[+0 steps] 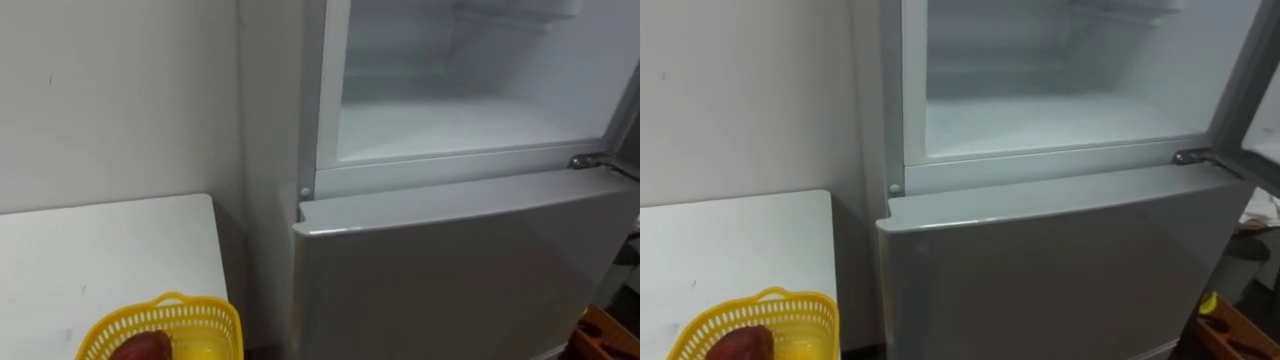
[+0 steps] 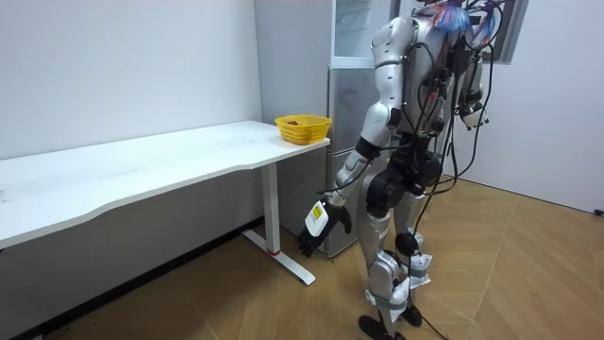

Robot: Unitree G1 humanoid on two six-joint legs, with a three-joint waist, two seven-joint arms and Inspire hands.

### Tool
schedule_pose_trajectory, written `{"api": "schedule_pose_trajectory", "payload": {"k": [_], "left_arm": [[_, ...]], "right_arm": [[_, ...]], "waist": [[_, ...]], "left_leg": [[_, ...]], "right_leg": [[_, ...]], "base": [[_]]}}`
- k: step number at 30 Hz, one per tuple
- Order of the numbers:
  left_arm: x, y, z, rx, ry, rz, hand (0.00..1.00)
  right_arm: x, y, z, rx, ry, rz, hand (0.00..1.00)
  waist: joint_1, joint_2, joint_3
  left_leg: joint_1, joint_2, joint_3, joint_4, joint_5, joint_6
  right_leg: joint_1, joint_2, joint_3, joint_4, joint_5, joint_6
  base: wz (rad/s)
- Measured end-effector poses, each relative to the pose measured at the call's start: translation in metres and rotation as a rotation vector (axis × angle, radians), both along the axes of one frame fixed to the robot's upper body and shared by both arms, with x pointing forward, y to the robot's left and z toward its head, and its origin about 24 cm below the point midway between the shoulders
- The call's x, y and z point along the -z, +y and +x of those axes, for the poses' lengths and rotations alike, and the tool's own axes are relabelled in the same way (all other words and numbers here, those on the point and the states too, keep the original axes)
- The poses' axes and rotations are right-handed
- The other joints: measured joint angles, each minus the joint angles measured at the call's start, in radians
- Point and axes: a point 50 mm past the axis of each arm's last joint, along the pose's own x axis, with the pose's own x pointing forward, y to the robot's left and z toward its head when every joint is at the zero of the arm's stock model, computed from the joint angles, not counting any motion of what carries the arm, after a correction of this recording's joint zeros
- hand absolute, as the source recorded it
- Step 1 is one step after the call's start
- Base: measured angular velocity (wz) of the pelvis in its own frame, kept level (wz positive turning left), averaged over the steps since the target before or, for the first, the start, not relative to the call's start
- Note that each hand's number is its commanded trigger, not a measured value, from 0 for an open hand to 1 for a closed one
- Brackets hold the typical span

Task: Retrieve from the upper fridge

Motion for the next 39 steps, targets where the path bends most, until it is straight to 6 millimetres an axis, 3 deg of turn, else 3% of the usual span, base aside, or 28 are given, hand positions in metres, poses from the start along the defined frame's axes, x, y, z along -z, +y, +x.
{"api": "schedule_pose_trajectory", "payload": {"k": [11,22,28,33,39], "left_arm": [[0.000,0.001,-0.003,-0.005,0.007,0.003,0.00],[-0.001,0.002,-0.001,-0.001,0.001,0.007,0.00],[-0.002,0.004,-0.008,-0.015,0.017,0.014,0.00],[-0.002,0.006,-0.010,-0.041,0.015,0.019,0.00],[-0.003,0.009,-0.015,-0.080,0.020,0.020,0.00]], "right_arm": [[-0.013,-0.018,0.020,0.018,-0.028,0.034,0.00],[-0.046,-0.034,0.030,-0.006,-0.087,-0.077,0.00],[-0.054,-0.034,0.040,-0.016,-0.141,-0.087,0.00],[-0.076,-0.043,0.043,-0.002,-0.192,-0.129,0.00],[-0.078,-0.043,0.046,-0.023,-0.189,-0.134,0.00]], "waist": [[0.000,-0.026,0.0028],[-0.007,-0.050,0.0020],[-0.033,-0.052,0.0003],[-0.032,-0.049,-0.0025],[-0.030,-0.048,-0.0019]], "left_leg": [[0.000,0.001,-0.002,0.003,0.001,-0.002],[-0.016,0.002,-0.002,0.003,0.002,-0.003],[-0.016,0.002,-0.003,0.003,0.002,-0.003],[-0.013,0.002,-0.003,0.002,0.002,-0.003],[0.000,0.002,-0.003,0.002,0.001,-0.003]], "right_leg": [[0.007,-0.002,-0.021,-0.007,0.002,-0.002],[0.001,-0.002,-0.026,-0.015,0.003,-0.003],[0.003,0.000,-0.028,-0.025,0.007,-0.003],[0.011,0.000,-0.029,-0.010,0.007,-0.004],[0.014,-0.001,-0.027,-0.010,-0.002,-0.003]], "base": [[0.04],[0.00],[0.01],[-0.01],[0.02]]}}
